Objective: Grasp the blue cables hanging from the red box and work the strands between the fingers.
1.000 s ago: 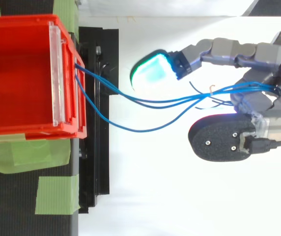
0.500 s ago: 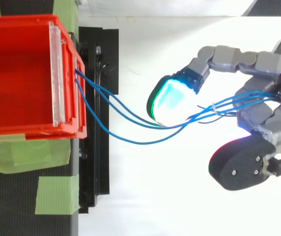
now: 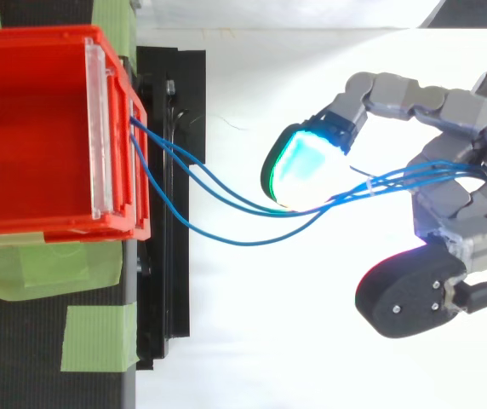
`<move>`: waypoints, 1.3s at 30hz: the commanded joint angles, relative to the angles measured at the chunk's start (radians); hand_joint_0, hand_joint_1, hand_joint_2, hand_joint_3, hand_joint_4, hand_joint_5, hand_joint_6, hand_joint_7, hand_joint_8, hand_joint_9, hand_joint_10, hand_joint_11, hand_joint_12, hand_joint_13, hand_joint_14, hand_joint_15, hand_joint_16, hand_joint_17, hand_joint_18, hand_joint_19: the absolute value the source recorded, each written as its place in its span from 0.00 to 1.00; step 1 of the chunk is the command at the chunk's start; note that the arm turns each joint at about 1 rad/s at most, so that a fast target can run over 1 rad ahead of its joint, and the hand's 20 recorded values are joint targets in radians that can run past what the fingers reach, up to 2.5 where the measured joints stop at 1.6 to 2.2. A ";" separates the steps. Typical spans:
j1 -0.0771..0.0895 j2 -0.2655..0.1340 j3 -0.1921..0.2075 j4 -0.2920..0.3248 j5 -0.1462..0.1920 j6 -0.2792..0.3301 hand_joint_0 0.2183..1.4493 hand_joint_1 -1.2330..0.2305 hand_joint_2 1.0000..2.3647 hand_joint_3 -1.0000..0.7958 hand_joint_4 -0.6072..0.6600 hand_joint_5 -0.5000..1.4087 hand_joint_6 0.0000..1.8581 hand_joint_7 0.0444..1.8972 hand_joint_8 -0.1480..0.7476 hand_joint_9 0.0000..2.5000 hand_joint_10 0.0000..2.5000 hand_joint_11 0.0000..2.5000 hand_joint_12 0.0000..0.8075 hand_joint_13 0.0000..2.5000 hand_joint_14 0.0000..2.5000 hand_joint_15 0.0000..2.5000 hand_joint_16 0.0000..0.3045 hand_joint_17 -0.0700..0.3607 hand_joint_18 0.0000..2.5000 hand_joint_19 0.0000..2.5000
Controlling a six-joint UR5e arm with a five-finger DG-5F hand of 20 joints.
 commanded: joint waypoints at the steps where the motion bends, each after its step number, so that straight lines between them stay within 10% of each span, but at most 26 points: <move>1: -0.002 -0.001 -0.001 0.000 0.000 0.000 0.56 0.32 0.00 0.04 0.68 0.33 0.07 0.70 0.70 0.70 1.00 1.00 0.73 0.78 1.00 0.64 0.84 0.61 1.00 0.23; 39: 0.000 -0.023 -0.001 0.000 0.044 -0.082 0.56 0.30 0.00 0.00 0.71 0.34 0.09 0.72 0.70 0.70 1.00 1.00 0.73 0.78 1.00 0.64 0.84 0.61 1.00 0.23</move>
